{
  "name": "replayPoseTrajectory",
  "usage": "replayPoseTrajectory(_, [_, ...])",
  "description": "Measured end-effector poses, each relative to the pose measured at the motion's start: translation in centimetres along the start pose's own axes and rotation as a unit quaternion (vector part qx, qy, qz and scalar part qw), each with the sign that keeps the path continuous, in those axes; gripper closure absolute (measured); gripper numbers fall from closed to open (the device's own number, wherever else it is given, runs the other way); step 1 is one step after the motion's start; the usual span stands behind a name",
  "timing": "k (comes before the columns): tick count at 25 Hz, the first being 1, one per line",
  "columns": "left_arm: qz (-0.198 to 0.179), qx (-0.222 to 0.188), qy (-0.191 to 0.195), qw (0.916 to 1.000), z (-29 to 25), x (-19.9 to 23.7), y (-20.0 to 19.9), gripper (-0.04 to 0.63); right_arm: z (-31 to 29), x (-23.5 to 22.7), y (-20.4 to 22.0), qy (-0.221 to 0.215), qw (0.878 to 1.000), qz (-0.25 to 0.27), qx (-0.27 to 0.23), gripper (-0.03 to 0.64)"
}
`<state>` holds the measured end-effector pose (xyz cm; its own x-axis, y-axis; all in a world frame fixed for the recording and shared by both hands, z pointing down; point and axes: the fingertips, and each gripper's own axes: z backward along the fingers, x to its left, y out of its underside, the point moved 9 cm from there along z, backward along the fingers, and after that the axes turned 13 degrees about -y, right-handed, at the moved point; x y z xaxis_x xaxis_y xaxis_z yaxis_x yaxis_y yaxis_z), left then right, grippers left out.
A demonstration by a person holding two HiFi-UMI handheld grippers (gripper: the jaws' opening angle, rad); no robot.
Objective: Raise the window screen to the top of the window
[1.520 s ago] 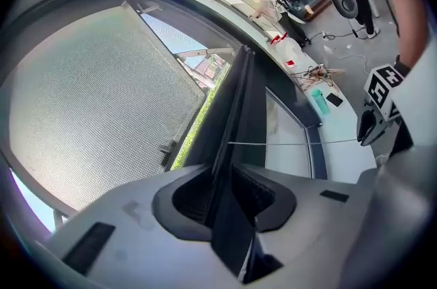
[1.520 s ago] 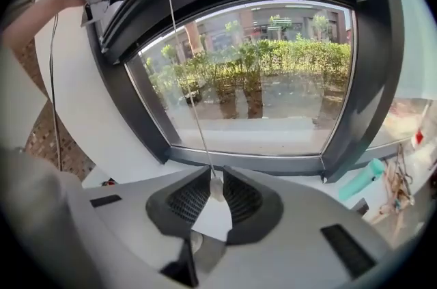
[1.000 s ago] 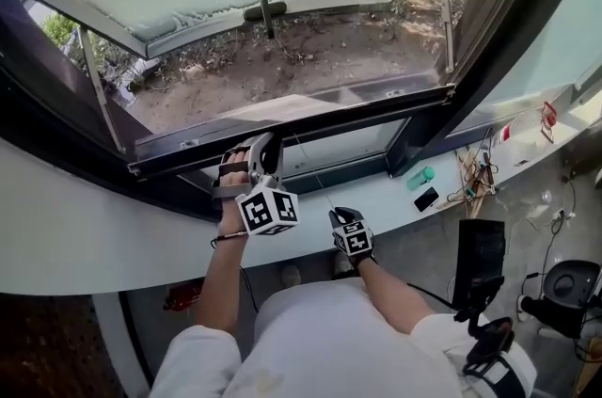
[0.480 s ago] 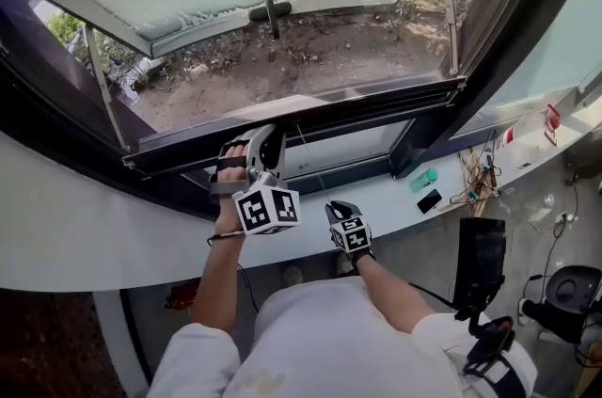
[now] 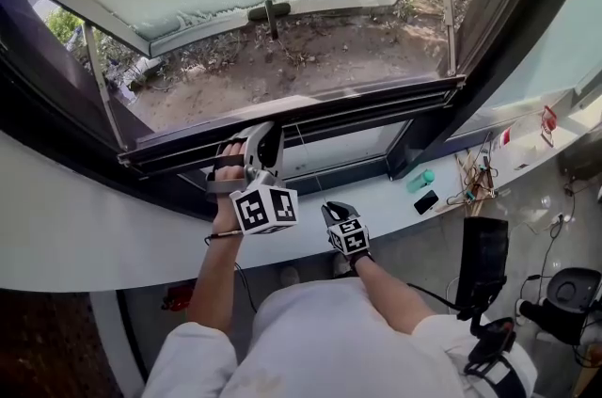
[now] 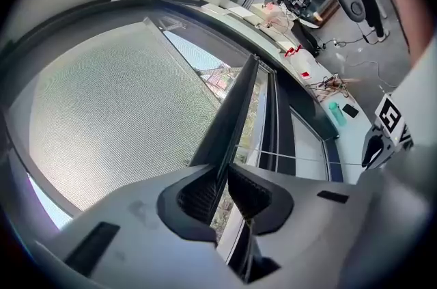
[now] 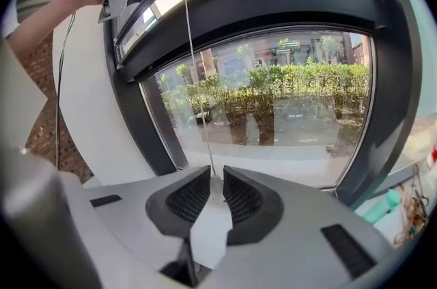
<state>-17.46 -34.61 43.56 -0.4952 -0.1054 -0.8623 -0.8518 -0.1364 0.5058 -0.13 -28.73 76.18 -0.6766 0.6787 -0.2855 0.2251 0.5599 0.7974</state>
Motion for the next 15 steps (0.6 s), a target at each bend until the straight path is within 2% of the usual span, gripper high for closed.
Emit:
replayPoseTrajectory(6, [0.021,0.001,-0.006,0.9998,0.1,0.9,-0.5,0.546,-0.3,0.8,-0.7,-0.013,1.0,0.01,-0.008,0.558])
replayPoseTrajectory(15, [0.032,-0.009,-0.026,0.9991,0.3,2.2,-1.2,0.546,-0.5,1.1,-2.0,-0.018,0.999,0.022,-0.036,0.558])
